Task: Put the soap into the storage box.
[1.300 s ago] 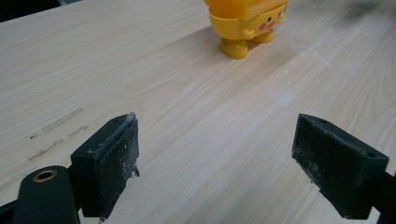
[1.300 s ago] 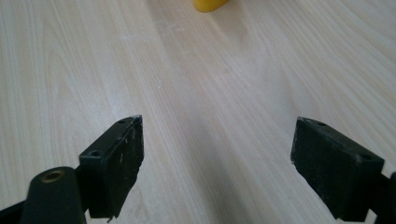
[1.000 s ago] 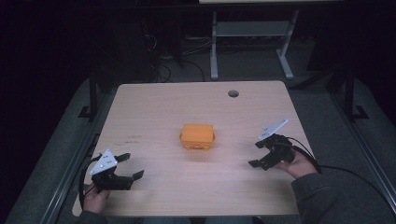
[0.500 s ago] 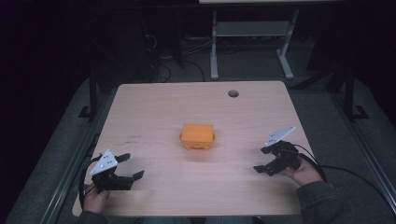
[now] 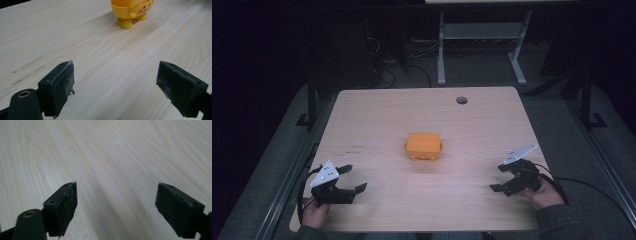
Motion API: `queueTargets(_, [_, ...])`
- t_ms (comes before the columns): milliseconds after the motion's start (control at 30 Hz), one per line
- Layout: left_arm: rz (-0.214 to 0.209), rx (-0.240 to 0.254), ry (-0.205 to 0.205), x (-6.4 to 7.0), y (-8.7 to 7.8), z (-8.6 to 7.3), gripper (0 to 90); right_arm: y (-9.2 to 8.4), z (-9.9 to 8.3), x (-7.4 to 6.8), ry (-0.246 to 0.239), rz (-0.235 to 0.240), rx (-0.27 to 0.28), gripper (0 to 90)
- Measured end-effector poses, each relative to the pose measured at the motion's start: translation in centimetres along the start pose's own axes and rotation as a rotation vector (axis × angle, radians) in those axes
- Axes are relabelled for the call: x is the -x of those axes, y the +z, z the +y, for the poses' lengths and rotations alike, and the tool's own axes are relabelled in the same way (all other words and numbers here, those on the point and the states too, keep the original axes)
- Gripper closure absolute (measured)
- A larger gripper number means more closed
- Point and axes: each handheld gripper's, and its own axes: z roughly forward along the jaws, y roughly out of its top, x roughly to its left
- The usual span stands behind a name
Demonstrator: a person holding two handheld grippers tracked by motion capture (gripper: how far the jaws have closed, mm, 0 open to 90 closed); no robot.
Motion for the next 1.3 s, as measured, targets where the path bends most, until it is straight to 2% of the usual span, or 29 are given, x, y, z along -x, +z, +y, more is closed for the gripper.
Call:
queueTargets(367, [0.0,-0.009,0.0,0.0,0.1,-0.1,14.3,-0.3,-2.1,-0.6,0.039,-0.01,0.015,18.4])
queueTargets(800, [-0.002,-0.015,0.003,0.1,0.1,-0.1,14.3,-0.4,-3.2,-1.8,0.04,-0.037,0.043,18.2])
queueTargets(867, [-0.002,-0.014,0.003,0.1,0.1,-0.1,14.3,-0.5,-3.5,-2.2,0.039,-0.043,0.072,18.2])
queueTargets(1067, [-0.007,-0.016,0.009,0.2,0.1,0.0,14.3,-0.4,-4.0,-2.8,0.057,-0.059,0.093,18.1])
queueTargets(1100, [-0.007,-0.016,0.01,0.2,0.1,0.0,14.3,-0.5,-4.0,-3.1,0.059,-0.081,0.097,17.8])
queueTargets(1133, [-0.007,-0.016,0.01,0.2,0.1,0.0,14.3,-0.5,-4.0,-3.1,0.059,-0.081,0.097,17.8])
queueTargets(1167, [-0.006,-0.015,0.005,0.2,0.1,-0.1,14.3,-0.7,-4.0,-3.4,0.069,-0.088,0.129,17.6])
queueTargets(1300, [-0.007,-0.014,0.006,0.2,0.1,-0.1,14.3,-0.6,-3.8,-4.0,0.067,-0.095,0.154,17.2])
